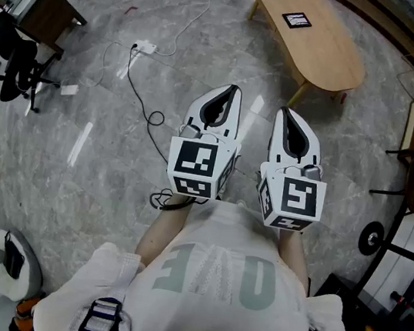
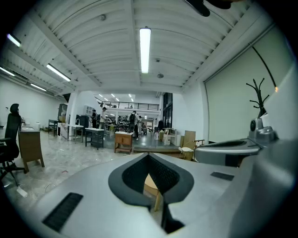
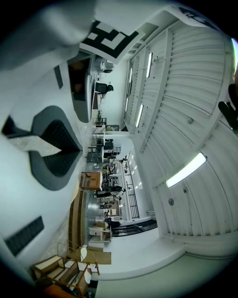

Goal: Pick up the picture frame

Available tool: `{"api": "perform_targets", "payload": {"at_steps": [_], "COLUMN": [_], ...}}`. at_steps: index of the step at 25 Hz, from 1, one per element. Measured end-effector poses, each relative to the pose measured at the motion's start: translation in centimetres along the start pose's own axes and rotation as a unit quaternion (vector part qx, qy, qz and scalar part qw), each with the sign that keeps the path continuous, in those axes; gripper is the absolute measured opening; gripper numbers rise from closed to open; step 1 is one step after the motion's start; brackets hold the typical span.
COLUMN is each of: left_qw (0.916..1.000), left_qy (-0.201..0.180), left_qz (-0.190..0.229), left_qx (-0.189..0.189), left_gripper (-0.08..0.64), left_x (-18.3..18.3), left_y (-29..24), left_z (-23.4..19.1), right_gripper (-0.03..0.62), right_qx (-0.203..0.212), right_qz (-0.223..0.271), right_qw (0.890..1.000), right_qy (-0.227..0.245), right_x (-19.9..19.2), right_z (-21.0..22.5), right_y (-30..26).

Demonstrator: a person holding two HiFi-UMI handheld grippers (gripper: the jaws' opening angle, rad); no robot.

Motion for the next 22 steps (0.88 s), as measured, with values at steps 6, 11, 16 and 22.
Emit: {"api": "perform_targets", "payload": {"at_steps": [6, 11, 16, 22], "left_qw": [0.9999, 0.9997, 0.9996, 0.9995], "left_qy": [0.009, 0.021, 0.025, 0.027], "left_qz": [-0.008, -0.014, -0.012, 0.002], "left_qx": [0.002, 0.000, -0.009, -0.019], "left_gripper": [-0.002, -0.002, -0.002, -0.002], "left_x": [-0.7, -0.9, -0.7, -0.6], "left_y": [-0.3, -0.7, -0.9, -1.6], "left_z": [-0.8, -2.2, -4.2, -7.9], "right_gripper": [0.005, 0.005, 0.005, 0.005], "right_qx": [-0.004, -0.016, -0.027, -0.041], "right_qz": [-0.005, -0.016, -0.005, 0.011], "right_qw": [1.000, 1.000, 0.998, 0.998], "right_qy": [-0.004, -0.010, -0.056, -0.050], "right_x": [-0.5, -1.0, -0.9, -0.8], "right_z": [0.1, -0.1, -1.0, -2.7], "right_y": [-0.7, -1.5, -2.7, -4.3]}}
Point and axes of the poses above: the fingertips, and each gripper's own axes: y backward along the fingers, z to its right, x out of its top, the point moved 7 cm from there along y, backward along the fingers, and after that the axes turned 15 degrees about z, right-handed, at the moved point
